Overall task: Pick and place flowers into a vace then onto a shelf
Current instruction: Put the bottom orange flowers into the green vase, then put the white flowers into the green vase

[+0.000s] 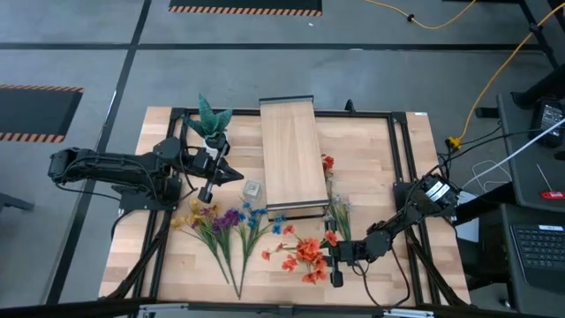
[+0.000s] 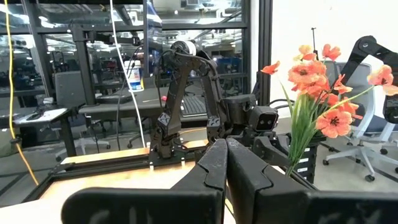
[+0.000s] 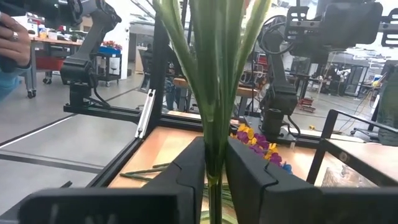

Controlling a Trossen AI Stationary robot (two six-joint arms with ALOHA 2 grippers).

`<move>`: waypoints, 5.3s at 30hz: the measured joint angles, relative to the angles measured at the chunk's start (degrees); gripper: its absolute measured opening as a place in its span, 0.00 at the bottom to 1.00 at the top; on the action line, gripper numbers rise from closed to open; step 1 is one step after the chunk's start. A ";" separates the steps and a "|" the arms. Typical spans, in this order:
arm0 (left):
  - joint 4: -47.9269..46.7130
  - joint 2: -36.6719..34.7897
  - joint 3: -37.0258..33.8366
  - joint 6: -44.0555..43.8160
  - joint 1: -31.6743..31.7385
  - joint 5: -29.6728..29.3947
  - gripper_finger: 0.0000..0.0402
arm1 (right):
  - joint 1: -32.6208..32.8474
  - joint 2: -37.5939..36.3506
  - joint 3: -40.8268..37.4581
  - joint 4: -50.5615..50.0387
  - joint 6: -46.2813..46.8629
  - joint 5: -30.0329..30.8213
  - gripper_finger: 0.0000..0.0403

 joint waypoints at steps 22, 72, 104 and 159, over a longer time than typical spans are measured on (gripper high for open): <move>0.00 0.02 0.00 -0.02 0.00 0.00 0.01 | 1.66 -0.04 0.00 2.41 -7.92 3.76 0.37; -0.03 0.00 -0.01 0.49 0.01 -0.14 0.01 | 9.84 -11.37 3.01 2.71 -18.87 40.19 0.37; -0.81 0.02 -0.02 5.61 0.02 -7.41 0.01 | 9.40 -26.93 2.89 -3.50 -42.18 53.59 0.32; -0.81 0.02 -0.02 2.03 0.02 -7.30 0.01 | 21.85 -17.61 19.14 -22.40 -33.60 53.55 0.00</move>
